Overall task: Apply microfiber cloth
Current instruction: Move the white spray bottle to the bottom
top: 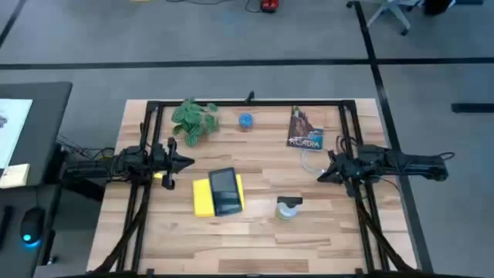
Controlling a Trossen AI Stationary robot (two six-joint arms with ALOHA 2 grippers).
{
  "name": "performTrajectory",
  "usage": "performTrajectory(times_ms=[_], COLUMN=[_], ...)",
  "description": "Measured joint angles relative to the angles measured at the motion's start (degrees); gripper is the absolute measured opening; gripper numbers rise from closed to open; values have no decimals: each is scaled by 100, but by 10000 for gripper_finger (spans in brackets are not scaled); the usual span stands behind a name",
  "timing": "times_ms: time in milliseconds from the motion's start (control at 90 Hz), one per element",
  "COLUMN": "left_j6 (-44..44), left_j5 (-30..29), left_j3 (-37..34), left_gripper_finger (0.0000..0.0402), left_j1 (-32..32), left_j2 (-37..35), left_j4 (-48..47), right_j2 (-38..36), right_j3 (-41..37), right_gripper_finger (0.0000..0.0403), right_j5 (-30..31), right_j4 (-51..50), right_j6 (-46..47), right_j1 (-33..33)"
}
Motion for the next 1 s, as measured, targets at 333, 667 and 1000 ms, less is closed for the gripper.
performTrajectory(times_ms=[333,667,1000], left_j6=[-13,-633,-1668], left_j5=[-2,-2,-2], left_j3=[1,0,1], left_gripper_finger=[0,0,0], left_j1=[-1,-1,0], left_j2=[0,0,2], left_j4=[4,6,4], right_j2=[48,2764,4924], right_j3=[38,2122,3787], right_gripper_finger=[0,0,0], right_j5=[2151,1622,1272], right_j4=[4474,2918,2531], right_j6=[-182,-641,-1694], right_j1=[-15,354,827])
